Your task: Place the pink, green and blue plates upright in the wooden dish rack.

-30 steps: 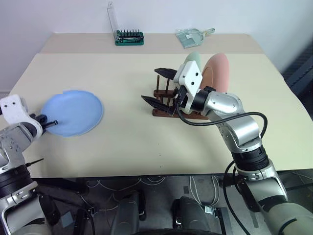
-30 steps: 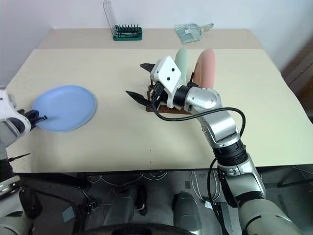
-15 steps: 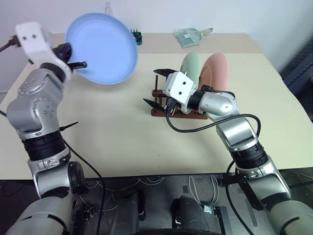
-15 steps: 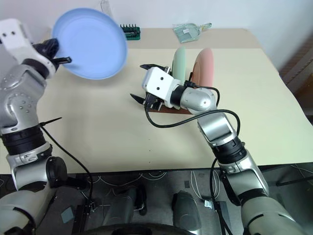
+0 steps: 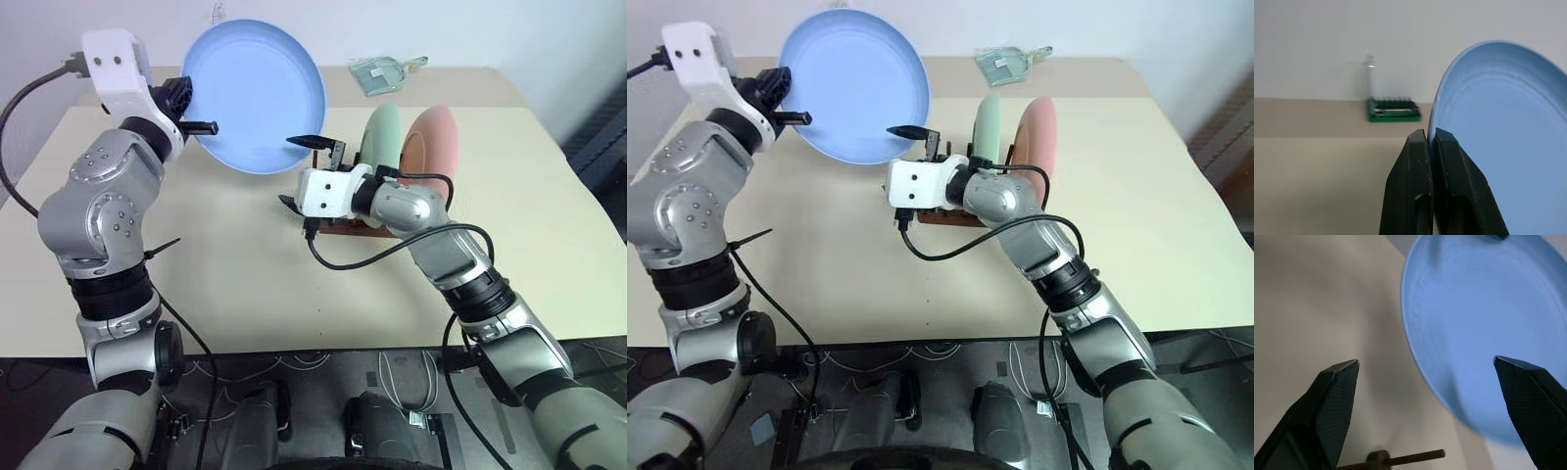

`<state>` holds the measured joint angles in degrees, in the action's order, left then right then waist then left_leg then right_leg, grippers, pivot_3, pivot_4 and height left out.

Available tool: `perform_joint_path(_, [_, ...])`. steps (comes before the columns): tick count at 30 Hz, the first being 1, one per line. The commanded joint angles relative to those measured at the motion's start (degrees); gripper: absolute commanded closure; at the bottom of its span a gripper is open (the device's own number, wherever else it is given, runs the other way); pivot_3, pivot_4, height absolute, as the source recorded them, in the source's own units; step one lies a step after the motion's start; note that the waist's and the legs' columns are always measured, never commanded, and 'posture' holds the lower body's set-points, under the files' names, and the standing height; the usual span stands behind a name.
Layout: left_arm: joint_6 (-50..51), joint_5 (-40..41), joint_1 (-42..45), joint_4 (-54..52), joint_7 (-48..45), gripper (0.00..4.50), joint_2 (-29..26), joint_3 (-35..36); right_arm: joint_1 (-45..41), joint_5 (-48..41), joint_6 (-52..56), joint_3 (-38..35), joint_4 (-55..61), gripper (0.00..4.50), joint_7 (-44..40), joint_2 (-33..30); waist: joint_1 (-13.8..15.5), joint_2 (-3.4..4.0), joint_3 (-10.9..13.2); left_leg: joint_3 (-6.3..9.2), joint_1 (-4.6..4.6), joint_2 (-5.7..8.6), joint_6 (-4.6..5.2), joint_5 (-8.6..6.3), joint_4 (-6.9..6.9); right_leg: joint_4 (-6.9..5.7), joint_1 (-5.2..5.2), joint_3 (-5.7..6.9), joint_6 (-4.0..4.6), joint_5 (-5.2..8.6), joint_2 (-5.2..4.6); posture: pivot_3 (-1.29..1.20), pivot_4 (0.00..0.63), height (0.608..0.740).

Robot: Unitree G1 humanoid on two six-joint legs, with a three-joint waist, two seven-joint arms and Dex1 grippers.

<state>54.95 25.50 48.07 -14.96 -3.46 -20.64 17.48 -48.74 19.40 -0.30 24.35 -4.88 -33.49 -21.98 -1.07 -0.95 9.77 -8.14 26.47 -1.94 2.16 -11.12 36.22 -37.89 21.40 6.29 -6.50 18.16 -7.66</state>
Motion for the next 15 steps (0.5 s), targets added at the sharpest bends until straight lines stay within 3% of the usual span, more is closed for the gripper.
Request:
perform_joint_path(1, [0.54, 0.78, 1.46, -3.85, -0.14, 4.43, -0.86, -0.05, -1.85, 1.5, -1.88, -0.93, -0.32, 0.0, 1.58, 0.8, -0.02, 0.0, 0.0, 0.0, 0.0, 0.0, 0.0, 0.0, 0.0, 0.0, 0.0, 0.0, 0.0, 0.0, 0.0, 0.0, 0.15, 0.736])
perform_joint_path(3, [1.25, 1.66, 1.26, -4.8, -0.34, 4.43, -0.39, -0.17, -1.91, 1.93, -2.54, -1.03, -0.95, 0.0, 1.65, 1.1, -0.07, 0.0, 0.0, 0.0, -0.01, 0.0, -0.01, 0.0, -0.01, 0.0, 0.0, 0.0, 0.0, 0.0, 0.01, 0.0, 0.15, 0.736])
perform_joint_path(6, [2.3, 2.62, 1.16, -5.53, -0.25, 4.5, 0.16, -0.11, -1.81, 2.54, -3.21, -1.04, -1.42, 0.72, 1.42, 1.21, -0.03, 0.0, 0.0, 0.0, 0.0, 0.0, -0.02, 0.01, -0.01, 0.0, 0.0, 0.0, 0.0, 0.0, 0.01, 0.0, 0.15, 0.736])
perform_joint_path(13, [3.31, 2.79, 1.34, -4.77, 0.1, 4.5, 0.35, 0.19, -0.78, 2.41, -3.41, -1.44, -0.44, 4.15, 0.81, 1.46, -0.07, 0.01, 0.0, 0.01, -0.01, 0.0, -0.02, 0.01, -0.01, 0.0, 0.0, 0.0, 0.0, 0.0, 0.02, 0.0, 0.15, 0.736])
perform_joint_path(14, [3.29, 2.81, 1.41, -4.59, 0.04, 4.5, 0.35, 0.22, -0.75, 2.47, -3.46, -1.48, -0.52, 4.47, 0.79, 1.54, -0.06, 0.01, 0.0, 0.01, -0.01, -0.01, -0.02, 0.01, -0.01, 0.0, 0.0, 0.0, 0.0, 0.0, 0.02, 0.0, 0.15, 0.736])
perform_joint_path(15, [3.28, 2.99, 1.5, -4.45, 0.03, 4.5, 0.49, 0.39, -0.61, 2.52, -3.48, -1.55, -0.42, 4.47, 0.72, 1.57, -0.04, 0.01, 0.0, 0.01, -0.01, -0.01, -0.02, 0.01, 0.0, -0.01, 0.0, 0.0, 0.0, 0.0, 0.02, 0.0, 0.15, 0.736])
